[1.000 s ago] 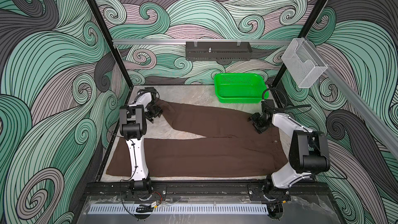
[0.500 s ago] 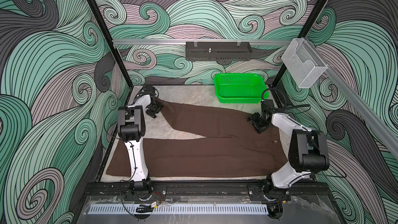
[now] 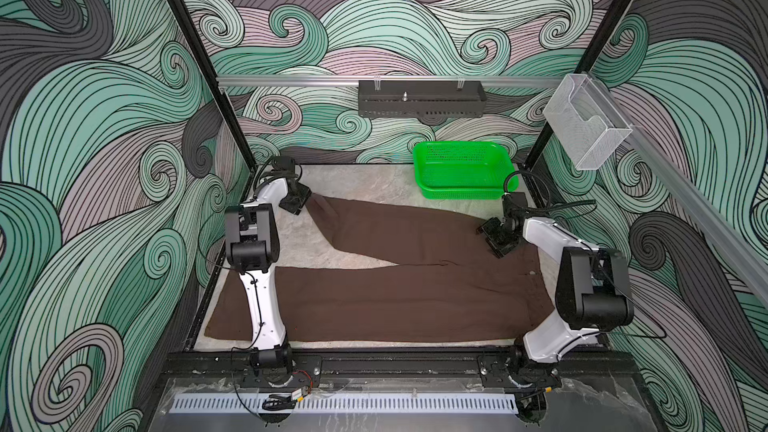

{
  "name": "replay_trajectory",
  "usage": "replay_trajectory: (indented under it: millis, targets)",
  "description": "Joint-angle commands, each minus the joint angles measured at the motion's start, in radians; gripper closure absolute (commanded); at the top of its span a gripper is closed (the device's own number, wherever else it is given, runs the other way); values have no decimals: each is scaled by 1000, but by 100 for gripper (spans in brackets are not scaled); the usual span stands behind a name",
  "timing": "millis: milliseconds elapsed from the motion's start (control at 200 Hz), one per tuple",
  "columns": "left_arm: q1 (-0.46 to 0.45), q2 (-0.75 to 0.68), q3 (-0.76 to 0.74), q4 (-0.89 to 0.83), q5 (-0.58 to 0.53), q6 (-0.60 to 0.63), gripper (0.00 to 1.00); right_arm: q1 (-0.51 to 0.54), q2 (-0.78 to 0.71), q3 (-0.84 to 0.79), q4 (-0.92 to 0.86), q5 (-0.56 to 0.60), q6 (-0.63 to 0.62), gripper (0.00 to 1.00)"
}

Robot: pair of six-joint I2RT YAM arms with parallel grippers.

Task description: Fold and stack the trousers

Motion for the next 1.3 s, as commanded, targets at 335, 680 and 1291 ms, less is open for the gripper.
replay_trajectory:
  millis: [335, 680, 1291]
  targets:
    - [15, 129, 181, -8, -33, 9, 77, 5, 15, 20, -3, -3, -17, 33]
    - [15, 252, 331, -75, -24, 4, 65, 5, 24, 29, -3, -3, -16, 33]
    - [73, 18, 268, -124, -7, 90, 100, 5, -20, -1, -12, 7, -10, 33]
